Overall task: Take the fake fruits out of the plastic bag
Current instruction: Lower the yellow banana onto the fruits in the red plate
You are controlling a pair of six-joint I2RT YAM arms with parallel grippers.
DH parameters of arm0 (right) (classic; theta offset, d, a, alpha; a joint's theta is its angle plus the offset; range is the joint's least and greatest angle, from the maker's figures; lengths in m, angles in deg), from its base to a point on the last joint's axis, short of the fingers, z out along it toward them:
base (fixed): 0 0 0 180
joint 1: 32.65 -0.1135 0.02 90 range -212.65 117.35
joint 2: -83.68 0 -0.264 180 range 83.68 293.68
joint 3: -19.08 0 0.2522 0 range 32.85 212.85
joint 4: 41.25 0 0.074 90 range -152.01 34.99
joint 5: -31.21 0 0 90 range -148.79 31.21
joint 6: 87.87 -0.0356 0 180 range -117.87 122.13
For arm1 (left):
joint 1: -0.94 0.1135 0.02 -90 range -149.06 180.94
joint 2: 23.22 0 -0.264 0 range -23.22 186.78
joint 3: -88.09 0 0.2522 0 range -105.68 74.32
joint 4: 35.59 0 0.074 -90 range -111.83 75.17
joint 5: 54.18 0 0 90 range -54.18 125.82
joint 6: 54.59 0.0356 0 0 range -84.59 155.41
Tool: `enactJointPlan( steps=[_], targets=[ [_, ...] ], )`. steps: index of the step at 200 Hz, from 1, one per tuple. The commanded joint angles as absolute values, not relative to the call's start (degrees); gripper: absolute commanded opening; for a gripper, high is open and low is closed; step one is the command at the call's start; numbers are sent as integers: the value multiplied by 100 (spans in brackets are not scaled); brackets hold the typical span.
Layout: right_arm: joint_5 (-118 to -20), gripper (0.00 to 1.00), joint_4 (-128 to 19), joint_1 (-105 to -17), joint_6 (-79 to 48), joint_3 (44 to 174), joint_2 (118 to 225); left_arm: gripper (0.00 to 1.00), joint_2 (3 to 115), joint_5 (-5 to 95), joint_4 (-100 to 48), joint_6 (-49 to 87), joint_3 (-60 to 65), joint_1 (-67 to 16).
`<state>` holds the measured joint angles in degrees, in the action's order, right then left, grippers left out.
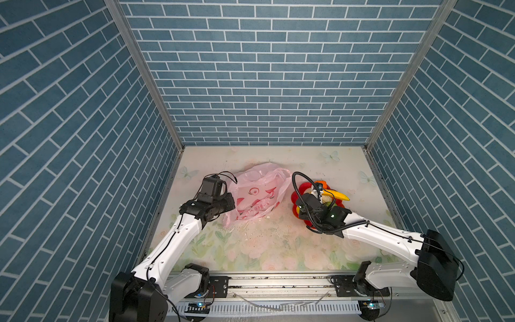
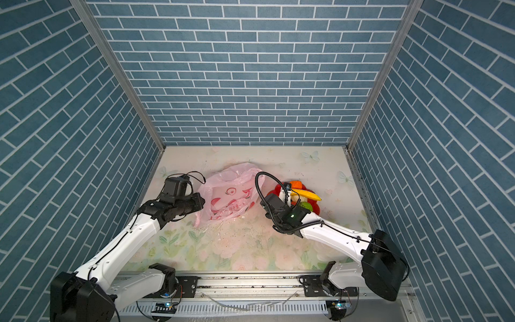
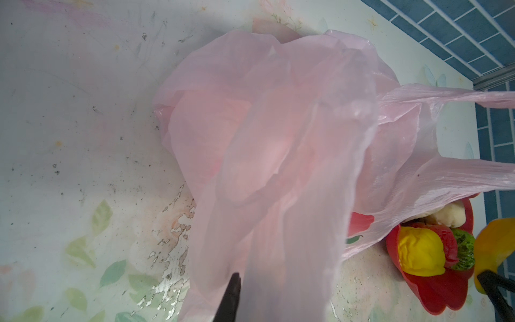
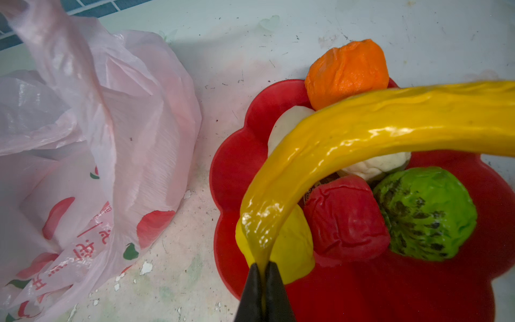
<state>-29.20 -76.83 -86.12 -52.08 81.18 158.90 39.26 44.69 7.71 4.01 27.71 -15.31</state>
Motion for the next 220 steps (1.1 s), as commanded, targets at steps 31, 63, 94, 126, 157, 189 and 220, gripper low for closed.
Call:
enactJointPlan(
  steps=[31, 63, 94, 126, 157, 189, 220],
  targets=[
    [-3142, 0, -7086, -8424, -5300, 7952, 16271, 18, 4088, 4419, 936, 547, 2540, -1497],
    [-3180, 0, -7027, -8388, -5262, 8008, 16451, 18, 4170, 4413, 911, 566, 2535, -1497],
    [-3207, 0, -6873, -8353, -5280, 7952, 16549, 18, 4219, 4426, 884, 574, 2540, -1497],
    [-3224, 0, -6653, -8345, -5371, 7841, 16618, 18, 4226, 4417, 915, 617, 2545, -1497],
    [-3250, 0, -6557, -8353, -5429, 7798, 16687, 18, 4204, 4413, 943, 649, 2543, -1489],
    [-3266, 0, -6485, -8349, -5472, 7734, 16726, 18, 4213, 4408, 955, 645, 2545, -1488],
    [-3259, 0, -6454, -8348, -5517, 7673, 16735, 18, 4216, 4411, 946, 649, 2538, -1488]
  ],
)
